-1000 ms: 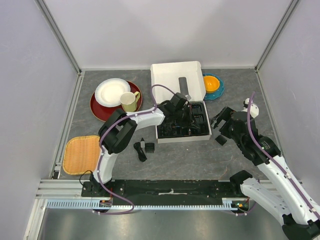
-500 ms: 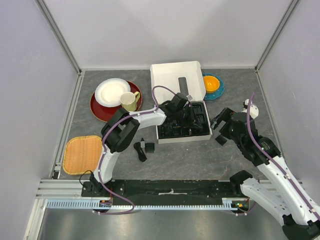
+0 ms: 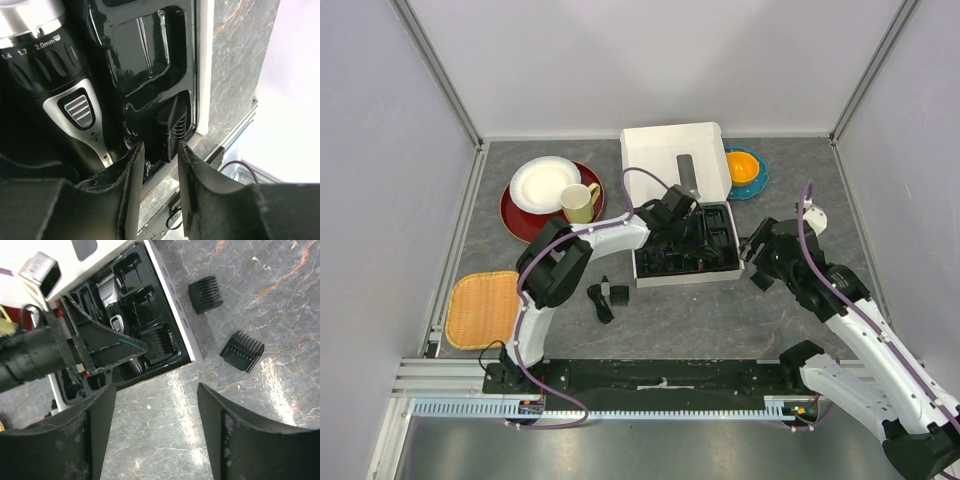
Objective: Sort the hair-cutting tools
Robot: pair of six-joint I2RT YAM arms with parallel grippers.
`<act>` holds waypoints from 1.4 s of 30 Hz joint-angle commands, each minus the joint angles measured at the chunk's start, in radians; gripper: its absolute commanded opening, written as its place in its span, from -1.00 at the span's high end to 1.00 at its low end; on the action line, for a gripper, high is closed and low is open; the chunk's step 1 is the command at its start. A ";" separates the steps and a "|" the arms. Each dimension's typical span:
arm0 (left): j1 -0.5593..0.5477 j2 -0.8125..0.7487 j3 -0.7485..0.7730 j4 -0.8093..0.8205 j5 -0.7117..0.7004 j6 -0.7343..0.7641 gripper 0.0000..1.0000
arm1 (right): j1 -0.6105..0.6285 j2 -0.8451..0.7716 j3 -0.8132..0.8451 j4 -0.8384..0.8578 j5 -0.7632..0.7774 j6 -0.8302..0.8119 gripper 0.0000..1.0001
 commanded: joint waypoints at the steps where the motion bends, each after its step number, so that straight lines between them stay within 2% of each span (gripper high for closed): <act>1: 0.000 -0.125 -0.010 -0.034 -0.090 0.087 0.25 | -0.002 0.036 -0.009 0.038 -0.052 -0.020 -0.19; 7: 0.012 -0.212 -0.033 -0.074 -0.139 0.161 0.35 | -0.002 0.163 -0.038 0.144 -0.133 -0.057 0.53; 10: 0.028 -0.252 -0.067 -0.083 -0.159 0.191 0.38 | -0.002 0.238 -0.055 0.214 -0.143 -0.080 0.73; 13: 0.046 -0.308 -0.114 -0.083 -0.179 0.214 0.40 | -0.002 0.334 -0.053 0.282 -0.161 -0.109 0.81; 16: 0.069 -0.361 -0.168 -0.083 -0.188 0.233 0.42 | -0.002 0.435 -0.018 0.307 -0.164 -0.151 1.00; 24: 0.098 -0.455 -0.286 -0.045 -0.174 0.242 0.40 | 0.000 0.574 0.023 0.330 -0.109 -0.198 1.00; 35: 0.106 -0.460 -0.318 -0.032 -0.150 0.242 0.40 | 0.000 0.639 0.046 0.337 -0.089 -0.191 0.96; 38: 0.104 -0.470 -0.324 -0.032 -0.148 0.245 0.40 | -0.002 0.616 0.066 0.322 -0.084 -0.191 0.85; 41: 0.106 -0.486 -0.329 -0.031 -0.154 0.248 0.38 | 0.000 0.563 0.105 0.287 -0.054 -0.192 0.61; 42: 0.107 -0.490 -0.331 -0.032 -0.157 0.250 0.38 | -0.002 0.550 0.115 0.276 -0.025 -0.191 0.39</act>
